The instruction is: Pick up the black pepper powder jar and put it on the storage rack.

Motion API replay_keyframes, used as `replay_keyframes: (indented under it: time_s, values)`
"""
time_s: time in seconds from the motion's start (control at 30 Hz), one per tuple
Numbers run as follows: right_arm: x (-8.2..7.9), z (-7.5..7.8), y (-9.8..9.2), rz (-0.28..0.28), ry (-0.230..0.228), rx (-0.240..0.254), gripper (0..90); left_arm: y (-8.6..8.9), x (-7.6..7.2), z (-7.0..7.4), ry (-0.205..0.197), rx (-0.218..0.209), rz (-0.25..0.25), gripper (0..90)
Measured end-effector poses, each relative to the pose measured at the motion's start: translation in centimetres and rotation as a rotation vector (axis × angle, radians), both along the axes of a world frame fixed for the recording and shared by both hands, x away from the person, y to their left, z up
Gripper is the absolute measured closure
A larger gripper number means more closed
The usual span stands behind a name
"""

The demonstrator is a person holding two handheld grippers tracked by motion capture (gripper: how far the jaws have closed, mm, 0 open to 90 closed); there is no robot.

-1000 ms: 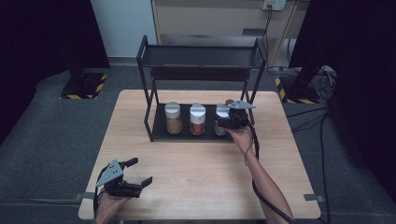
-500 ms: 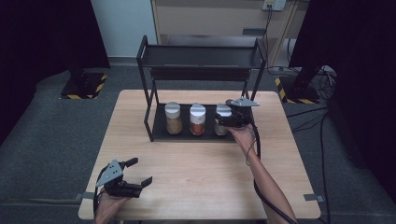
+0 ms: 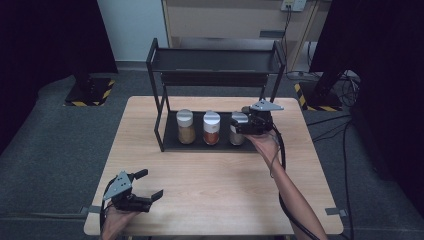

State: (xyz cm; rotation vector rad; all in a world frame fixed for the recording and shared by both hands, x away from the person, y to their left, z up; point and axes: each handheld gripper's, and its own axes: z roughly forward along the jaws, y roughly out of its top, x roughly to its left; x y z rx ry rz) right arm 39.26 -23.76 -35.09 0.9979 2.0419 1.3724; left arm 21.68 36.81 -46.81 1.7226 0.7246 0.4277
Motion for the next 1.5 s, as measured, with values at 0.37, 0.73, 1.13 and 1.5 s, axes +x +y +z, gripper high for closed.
replay_keyframes:
  time_s: [0.37, 0.73, 1.13, 1.5]
  values:
    - [-2.1, 2.3, -0.9, 0.058, -0.007, -0.001, 8.7, -0.2, 0.1, 0.1, 0.002, 0.007, -0.005, 2.7]
    - [-4.8, 3.1, -1.7, 0.115, -0.032, 0.010, 7.0, -0.2, 0.1, 0.1, -0.001, 0.005, -0.001, 2.6]
    - [-7.0, 3.0, -2.7, 0.159, -0.042, 0.030, 6.8, -0.1, 0.0, 0.0, 0.000, 0.001, -0.004, 2.7]
    - [-10.3, 2.7, -4.7, 0.177, -0.052, 0.050, 6.5, 0.0, 0.0, 0.0, 0.001, -0.002, -0.008, 2.6]
